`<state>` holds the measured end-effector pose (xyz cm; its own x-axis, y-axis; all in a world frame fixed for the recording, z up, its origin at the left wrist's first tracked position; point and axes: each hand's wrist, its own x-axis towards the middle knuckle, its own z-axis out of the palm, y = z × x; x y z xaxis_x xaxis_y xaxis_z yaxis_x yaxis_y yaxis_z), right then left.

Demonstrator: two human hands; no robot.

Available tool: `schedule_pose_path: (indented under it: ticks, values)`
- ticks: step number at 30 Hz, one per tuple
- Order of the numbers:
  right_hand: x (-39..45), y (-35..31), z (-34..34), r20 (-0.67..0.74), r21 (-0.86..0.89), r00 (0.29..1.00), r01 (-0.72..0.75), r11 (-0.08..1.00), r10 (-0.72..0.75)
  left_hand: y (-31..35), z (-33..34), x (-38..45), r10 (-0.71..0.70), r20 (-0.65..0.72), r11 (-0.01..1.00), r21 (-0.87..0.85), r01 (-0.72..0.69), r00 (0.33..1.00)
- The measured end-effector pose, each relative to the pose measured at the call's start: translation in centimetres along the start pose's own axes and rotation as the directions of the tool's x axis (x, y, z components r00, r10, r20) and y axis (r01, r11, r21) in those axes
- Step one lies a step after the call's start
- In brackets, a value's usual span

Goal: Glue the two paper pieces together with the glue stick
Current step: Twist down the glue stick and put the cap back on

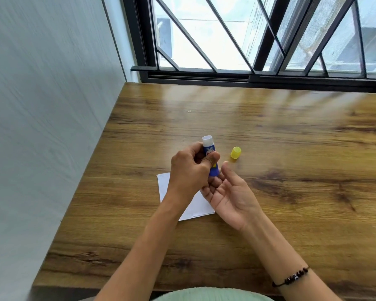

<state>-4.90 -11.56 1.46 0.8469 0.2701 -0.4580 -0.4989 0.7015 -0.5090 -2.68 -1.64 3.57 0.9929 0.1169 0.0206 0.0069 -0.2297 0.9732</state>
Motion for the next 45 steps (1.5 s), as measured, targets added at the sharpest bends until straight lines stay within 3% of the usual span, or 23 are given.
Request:
schedule_pose_path:
  ticks: [4, 11, 19, 27, 34, 41, 45]
  values:
    - [0.14, -0.01, 0.00, -0.017, -0.039, 0.999, -0.035, 0.999, 0.035, -0.01, 0.09, -0.23, -0.002, 0.010, 1.000, 0.011, 0.001, 1.000]
    - [0.52, 0.14, -0.57, 0.001, -0.027, 0.994, 0.111, 0.993, -0.111, -0.20, 0.14, -0.18, 0.010, 0.000, 1.000, 0.021, -0.010, 1.000]
    - [0.25, 0.28, -0.46, 0.001, 0.064, 0.999, -0.043, 0.997, 0.043, 0.15, 0.00, -0.50, 0.015, 0.002, 1.000, 0.017, -0.015, 1.000]
    - [0.40, 0.23, -0.76, 0.009, 0.007, 0.995, 0.100, 0.995, -0.100, -0.28, -0.09, -0.42, 0.028, 0.003, 0.999, 0.039, -0.028, 1.000]
    - [0.11, 0.29, -0.42, -0.011, 0.067, 0.998, -0.067, 0.996, 0.068, -0.06, -0.09, -0.47, 0.020, 0.000, 0.999, 0.037, -0.020, 1.000]
    - [0.36, 0.05, -0.44, 0.025, 0.030, 0.997, 0.072, 0.997, -0.073, 0.02, -0.12, -0.38, 0.030, -0.004, 0.998, 0.054, -0.030, 1.000]
    - [0.30, 0.02, -0.60, 0.048, 0.071, 0.998, 0.037, 0.997, -0.040, 0.03, -0.13, -0.43, 0.024, -0.007, 0.998, 0.059, -0.023, 1.000]
